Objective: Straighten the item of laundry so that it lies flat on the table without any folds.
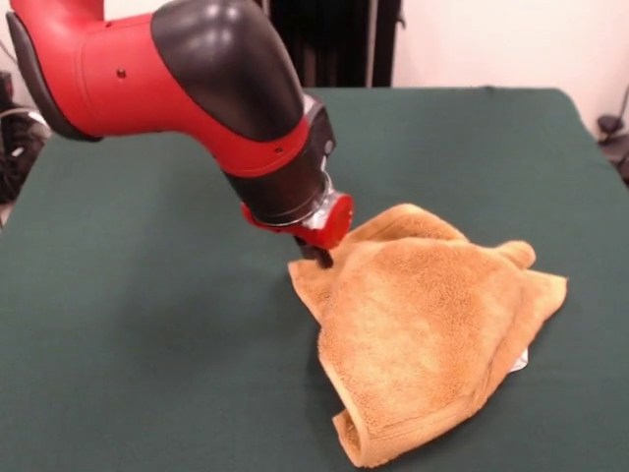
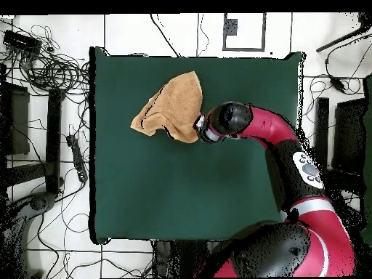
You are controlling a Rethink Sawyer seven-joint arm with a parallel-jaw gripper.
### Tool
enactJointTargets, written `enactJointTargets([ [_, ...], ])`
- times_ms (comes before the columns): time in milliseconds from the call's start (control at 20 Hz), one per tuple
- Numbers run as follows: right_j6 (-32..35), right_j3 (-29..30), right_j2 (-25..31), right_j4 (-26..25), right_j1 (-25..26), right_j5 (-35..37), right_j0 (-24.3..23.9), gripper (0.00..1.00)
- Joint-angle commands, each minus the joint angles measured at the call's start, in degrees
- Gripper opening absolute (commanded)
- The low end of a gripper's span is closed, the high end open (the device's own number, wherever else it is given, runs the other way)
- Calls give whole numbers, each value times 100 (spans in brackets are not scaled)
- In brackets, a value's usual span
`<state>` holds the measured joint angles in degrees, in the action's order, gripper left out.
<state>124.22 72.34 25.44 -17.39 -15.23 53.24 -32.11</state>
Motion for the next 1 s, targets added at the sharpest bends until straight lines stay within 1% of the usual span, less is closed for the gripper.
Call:
enactJointTargets([
  [50,-1509,438,759,-93,177,13,121,0],
  [350,-1521,567,780,-148,115,26,69,0],
  [400,-1525,590,779,-154,96,39,58,100],
  [550,-1683,716,803,-162,-6,194,-70,100],
  [700,-1853,724,810,-197,-91,431,-178,100],
  [1000,-2010,1083,881,-406,-233,300,-440,100],
])
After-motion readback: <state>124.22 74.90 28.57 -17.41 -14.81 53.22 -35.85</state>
